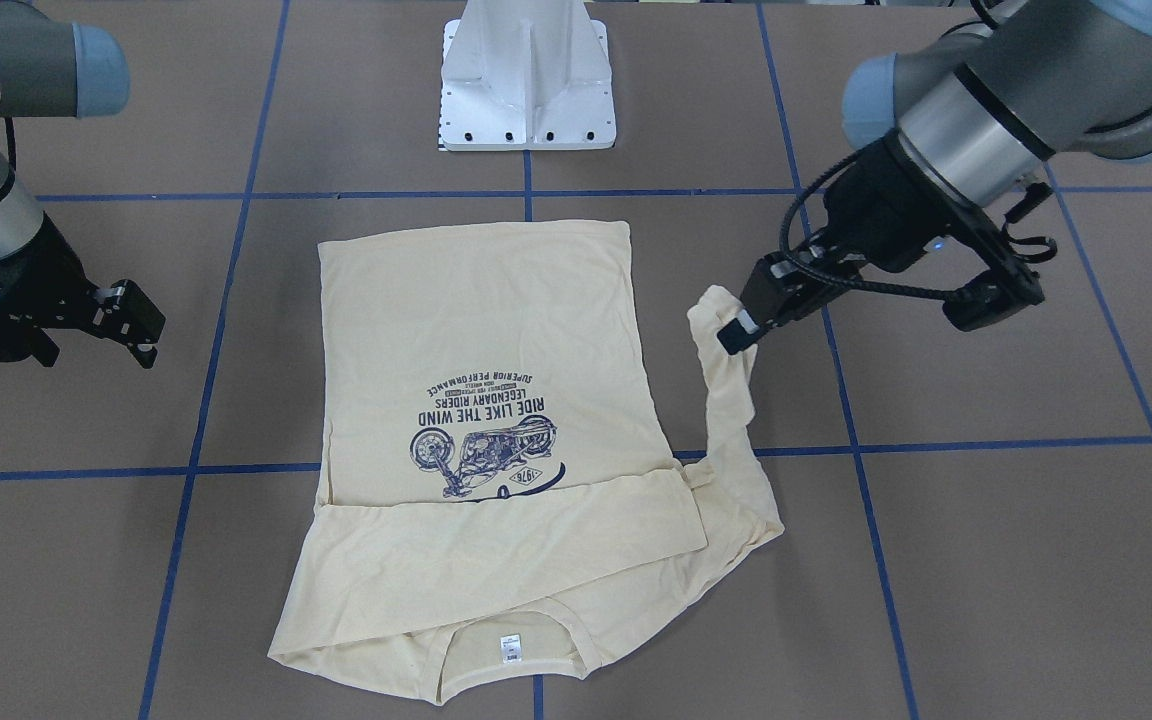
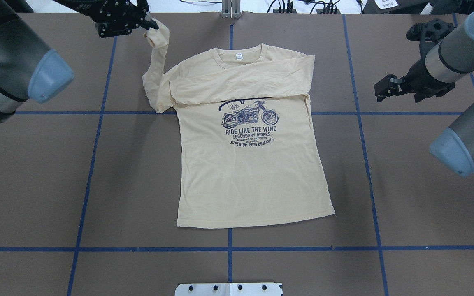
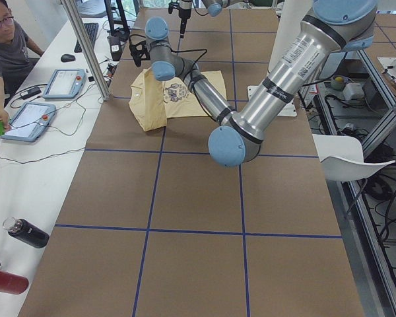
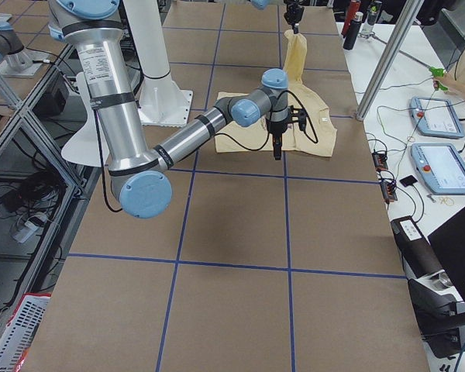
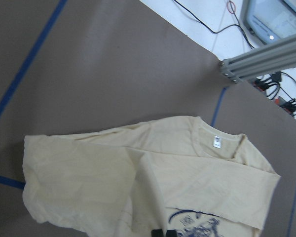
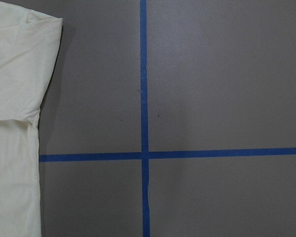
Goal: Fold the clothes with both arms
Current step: 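Lift the sleeve with the left gripper and carry it across the shirt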
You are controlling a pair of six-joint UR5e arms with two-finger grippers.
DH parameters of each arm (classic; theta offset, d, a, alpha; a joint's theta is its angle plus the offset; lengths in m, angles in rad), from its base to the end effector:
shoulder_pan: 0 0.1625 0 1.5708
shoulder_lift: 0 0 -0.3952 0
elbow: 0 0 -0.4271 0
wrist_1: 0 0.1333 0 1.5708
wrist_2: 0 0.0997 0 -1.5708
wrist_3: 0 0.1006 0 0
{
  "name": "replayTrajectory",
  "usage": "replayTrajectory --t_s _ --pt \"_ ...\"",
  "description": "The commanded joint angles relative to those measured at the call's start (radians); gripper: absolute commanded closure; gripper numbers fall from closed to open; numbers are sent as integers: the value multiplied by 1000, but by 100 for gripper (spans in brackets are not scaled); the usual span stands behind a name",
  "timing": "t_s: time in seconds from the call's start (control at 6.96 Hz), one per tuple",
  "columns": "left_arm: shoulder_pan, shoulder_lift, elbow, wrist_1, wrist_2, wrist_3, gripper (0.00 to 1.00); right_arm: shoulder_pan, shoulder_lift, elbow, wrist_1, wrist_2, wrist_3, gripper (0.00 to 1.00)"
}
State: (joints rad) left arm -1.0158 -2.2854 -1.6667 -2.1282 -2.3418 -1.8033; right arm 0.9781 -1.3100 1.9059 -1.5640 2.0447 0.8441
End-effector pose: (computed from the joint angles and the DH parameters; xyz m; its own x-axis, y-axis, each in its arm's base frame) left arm 0.2857 -0.5807 0.0684 0.0458 -0.3874 -0.9208 0.2676 0.8928 -0.3623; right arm -0.2561 -0.5367 0.3219 0.7383 0.0379 0.6734 -0.1378 0.9858 0.0957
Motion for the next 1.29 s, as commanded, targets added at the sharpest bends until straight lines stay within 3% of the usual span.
replayTrajectory --t_s 0.0,0.29,0.43,0.72,0.86,1.15 --pt "78 -142 13 1 2 -160 100 -1 -2 -7 -2 -1 -3 0" --pt "140 -195 38 1 39 -171 100 -1 0 -8 -2 -3 -3 0" --pt "199 -221 86 -15 141 -177 100 -1 0 -8 -2 -3 -3 0" --pt "215 -230 258 -161 214 -180 100 -1 0 -8 -2 -3 -2 0" --pt "212 -229 312 -192 289 -179 100 -1 0 -8 -2 -3 -2 0" --pt "214 -238 408 -281 338 -206 100 -1 -2 -8 -2 -3 -2 0"
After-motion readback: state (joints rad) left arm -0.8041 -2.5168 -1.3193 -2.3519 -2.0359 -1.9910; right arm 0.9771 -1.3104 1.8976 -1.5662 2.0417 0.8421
